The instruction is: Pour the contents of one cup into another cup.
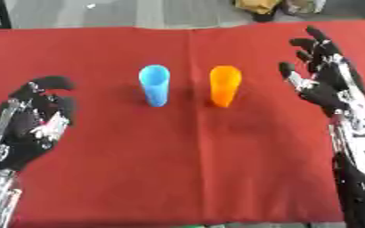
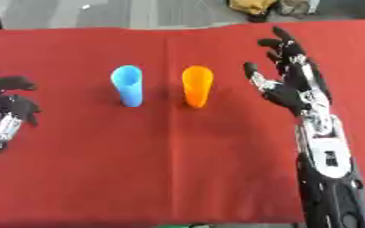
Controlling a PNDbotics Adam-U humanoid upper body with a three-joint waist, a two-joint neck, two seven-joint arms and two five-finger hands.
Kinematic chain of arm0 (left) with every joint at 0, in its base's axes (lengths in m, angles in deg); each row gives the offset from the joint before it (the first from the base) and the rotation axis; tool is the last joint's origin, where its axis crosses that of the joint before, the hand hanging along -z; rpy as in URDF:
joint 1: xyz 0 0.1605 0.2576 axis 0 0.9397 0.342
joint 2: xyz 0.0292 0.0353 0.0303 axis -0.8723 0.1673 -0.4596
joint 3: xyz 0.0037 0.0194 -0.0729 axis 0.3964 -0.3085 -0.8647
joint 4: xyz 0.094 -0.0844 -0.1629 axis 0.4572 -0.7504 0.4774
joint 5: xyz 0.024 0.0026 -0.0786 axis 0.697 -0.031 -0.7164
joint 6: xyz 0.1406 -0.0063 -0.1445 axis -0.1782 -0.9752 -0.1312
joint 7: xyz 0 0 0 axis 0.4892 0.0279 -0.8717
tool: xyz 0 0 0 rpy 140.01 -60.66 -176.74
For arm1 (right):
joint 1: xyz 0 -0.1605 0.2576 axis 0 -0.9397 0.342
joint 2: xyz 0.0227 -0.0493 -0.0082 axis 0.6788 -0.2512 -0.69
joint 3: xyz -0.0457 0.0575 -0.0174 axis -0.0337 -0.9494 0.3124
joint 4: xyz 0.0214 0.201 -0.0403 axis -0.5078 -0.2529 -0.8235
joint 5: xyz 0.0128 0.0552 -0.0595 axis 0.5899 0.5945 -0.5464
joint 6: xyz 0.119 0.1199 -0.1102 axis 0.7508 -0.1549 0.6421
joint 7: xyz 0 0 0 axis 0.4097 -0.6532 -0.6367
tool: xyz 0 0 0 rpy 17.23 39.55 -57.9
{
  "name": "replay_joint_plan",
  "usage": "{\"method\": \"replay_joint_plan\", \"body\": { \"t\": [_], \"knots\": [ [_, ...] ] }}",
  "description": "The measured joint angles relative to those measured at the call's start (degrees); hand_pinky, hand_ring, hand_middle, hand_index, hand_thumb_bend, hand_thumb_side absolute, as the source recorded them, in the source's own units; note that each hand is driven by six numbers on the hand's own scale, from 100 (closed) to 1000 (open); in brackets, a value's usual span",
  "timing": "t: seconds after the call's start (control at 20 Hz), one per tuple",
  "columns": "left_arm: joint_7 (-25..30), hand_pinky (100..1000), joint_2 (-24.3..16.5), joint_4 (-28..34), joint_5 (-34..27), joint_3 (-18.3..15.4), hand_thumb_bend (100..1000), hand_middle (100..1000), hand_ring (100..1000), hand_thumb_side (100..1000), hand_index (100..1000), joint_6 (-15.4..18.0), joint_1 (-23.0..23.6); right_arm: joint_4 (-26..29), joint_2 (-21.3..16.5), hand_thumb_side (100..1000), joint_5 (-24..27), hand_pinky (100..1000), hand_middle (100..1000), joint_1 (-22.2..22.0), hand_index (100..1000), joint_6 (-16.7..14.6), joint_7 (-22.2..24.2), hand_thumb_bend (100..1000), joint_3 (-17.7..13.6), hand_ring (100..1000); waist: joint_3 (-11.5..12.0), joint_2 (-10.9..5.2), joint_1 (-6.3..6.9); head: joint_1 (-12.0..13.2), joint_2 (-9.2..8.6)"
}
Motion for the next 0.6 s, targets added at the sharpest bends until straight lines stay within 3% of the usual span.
{"method": "replay_joint_plan", "body": {
  "t": [0.35, 0.6],
  "knots": [
    [-5.81, 470, 1.11, -10.22, 6.09, 3.42, 561, 717, 587, 256, 808, 0.84, -6.0, 0.0, 0.29, 170, 0.0, 1000, 777, 0.0, 983, 0.05, 0.02, 331, 0.04, 1000, -0.35, 0.0, -0.01, 0.16, -0.01],
    [-8.5, 475, 2.19, -17.93, 8.2, 4.83, 548, 724, 591, 251, 819, 1.95, -10.25, 0.01, 0.43, 172, 0.0, 1000, 776, -0.01, 984, 0.16, 0.13, 326, 0.26, 1000, -0.75, 0.05, -0.04, 0.33, -0.02]
  ]
}}
